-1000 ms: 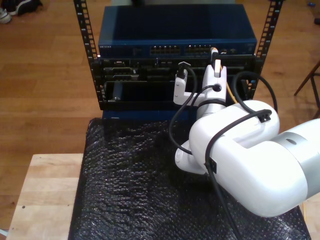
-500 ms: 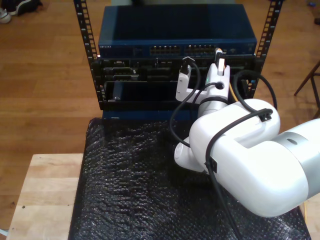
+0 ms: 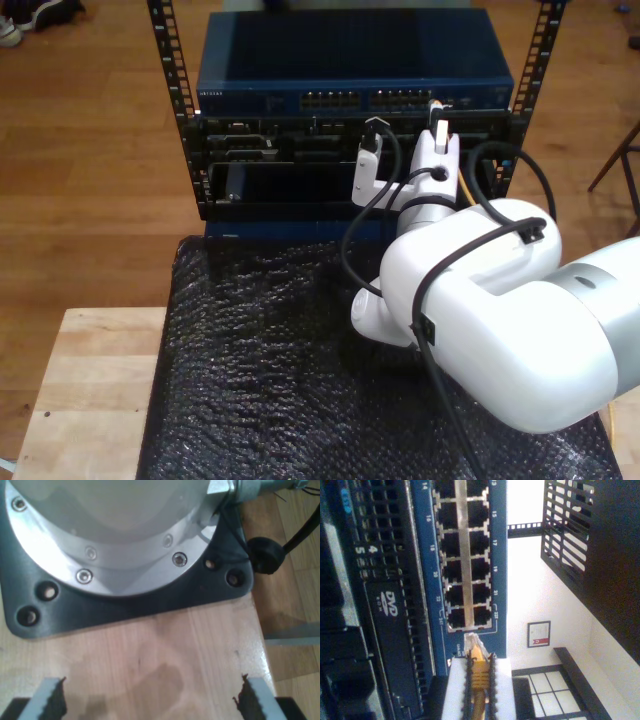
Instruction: Grab the cable and plug it in
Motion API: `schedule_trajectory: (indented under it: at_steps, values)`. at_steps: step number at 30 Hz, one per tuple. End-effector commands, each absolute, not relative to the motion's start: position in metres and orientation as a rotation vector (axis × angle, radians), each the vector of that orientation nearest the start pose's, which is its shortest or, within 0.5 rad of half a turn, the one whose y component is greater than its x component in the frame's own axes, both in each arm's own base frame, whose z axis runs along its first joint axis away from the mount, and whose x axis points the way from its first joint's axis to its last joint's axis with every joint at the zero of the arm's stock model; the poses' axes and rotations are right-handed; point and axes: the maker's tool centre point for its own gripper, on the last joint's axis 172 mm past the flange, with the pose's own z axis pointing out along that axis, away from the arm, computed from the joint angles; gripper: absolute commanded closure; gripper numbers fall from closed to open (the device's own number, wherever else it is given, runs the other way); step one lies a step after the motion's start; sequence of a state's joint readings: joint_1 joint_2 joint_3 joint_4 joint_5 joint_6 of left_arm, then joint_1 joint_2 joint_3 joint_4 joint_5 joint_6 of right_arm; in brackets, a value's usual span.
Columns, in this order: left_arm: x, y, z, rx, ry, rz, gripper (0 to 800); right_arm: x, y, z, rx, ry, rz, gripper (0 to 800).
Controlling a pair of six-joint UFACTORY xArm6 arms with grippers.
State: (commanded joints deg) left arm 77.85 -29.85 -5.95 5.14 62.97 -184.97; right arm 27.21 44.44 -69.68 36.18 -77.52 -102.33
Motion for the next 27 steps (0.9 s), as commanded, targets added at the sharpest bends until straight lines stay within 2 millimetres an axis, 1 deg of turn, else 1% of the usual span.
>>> schedule_trajectory:
  at_steps: [27]
  values:
    - [0.0061,0.1147,0.0344,-2.258,2.726,-0.408,0,0.6563,0.1583,0.2742,1.173,0.985,1.212,800]
